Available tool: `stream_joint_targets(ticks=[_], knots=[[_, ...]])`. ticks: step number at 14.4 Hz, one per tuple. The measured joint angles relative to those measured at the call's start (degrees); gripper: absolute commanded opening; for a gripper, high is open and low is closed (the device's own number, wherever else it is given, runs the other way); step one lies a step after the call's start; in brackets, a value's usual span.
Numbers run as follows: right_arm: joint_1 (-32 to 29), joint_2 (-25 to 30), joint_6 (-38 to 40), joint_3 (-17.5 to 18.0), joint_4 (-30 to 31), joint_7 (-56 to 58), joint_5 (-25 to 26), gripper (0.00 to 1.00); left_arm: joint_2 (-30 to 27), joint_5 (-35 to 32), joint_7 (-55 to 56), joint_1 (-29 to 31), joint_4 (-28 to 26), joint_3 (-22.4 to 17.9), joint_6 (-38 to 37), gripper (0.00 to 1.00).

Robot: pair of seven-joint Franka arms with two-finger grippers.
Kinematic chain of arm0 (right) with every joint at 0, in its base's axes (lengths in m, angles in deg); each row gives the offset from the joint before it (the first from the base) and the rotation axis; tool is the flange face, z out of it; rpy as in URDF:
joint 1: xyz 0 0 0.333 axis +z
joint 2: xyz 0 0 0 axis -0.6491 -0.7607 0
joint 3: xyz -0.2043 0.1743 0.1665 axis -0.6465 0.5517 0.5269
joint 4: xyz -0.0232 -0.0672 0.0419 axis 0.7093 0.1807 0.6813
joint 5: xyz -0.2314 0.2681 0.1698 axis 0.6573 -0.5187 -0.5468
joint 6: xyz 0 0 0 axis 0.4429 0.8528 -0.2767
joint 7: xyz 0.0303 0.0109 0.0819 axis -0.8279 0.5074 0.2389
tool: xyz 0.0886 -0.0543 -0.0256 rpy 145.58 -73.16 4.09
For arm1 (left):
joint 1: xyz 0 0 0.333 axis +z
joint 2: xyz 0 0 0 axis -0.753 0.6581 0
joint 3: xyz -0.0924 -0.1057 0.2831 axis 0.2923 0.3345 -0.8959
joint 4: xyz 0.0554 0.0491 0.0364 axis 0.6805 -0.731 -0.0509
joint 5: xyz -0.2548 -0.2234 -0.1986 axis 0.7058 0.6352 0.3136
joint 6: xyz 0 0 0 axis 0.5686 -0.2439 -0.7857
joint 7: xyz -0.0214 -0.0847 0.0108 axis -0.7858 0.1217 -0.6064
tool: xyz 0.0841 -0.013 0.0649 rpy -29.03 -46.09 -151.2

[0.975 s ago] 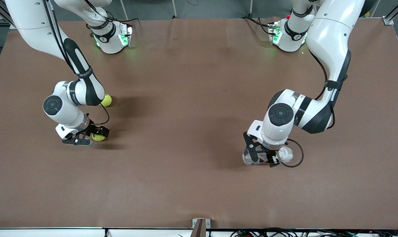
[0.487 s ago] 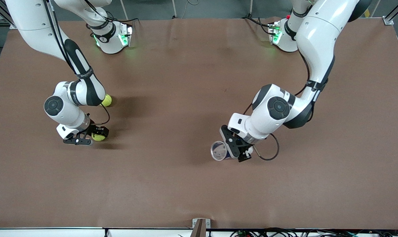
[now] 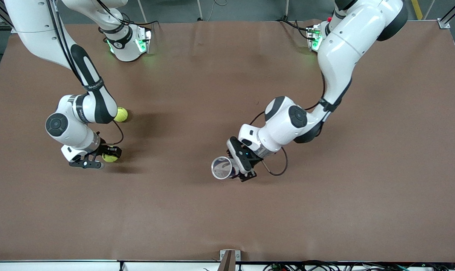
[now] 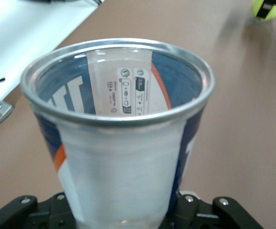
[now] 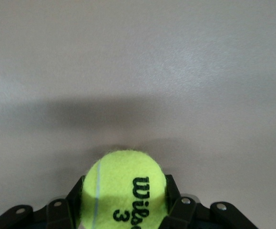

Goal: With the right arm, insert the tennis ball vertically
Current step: 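Lift the ball with the right gripper while the left gripper brings the tube, then move the held ball with the right gripper over the tube opening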

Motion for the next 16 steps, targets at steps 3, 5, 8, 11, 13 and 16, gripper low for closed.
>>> stream_joint_targets(ticks=[3,5,8,11,13,16], knots=[[0.07,0.21,6.2,0.13,-3.86,-4.88,0.0,0.01,4.06,0.04,0.03,-1.82,-0.55,1.11,12.43,0.58],[0.28,0.9,11.29,0.38,-6.34,-8.81,-0.03,0.0,6.73,0.09,0.37,-3.37,-0.8,1.65,19.53,0.58],[1.98,3.86,17.14,0.68,-7.8,-15.18,-0.1,0.0,8.91,0.15,1.91,-4.54,-0.83,2.77,23.16,0.58],[6.66,7.58,24.72,0.83,-10.05,-24.66,-2.17,0.0,9.01,0.15,7.12,-6.2,-0.82,3.13,25.44,0.58],[9.6,8.93,30.44,0.86,-13.75,-30.95,-6.01,0.0,9.45,0.16,10.72,-7.93,-0.91,3.14,28.28,0.58],[12.3,9.24,34.13,0.87,-18.72,-40.29,-10.64,0.0,12.31,0.17,12.34,-9.49,-1.22,3.09,34.79,0.58]])
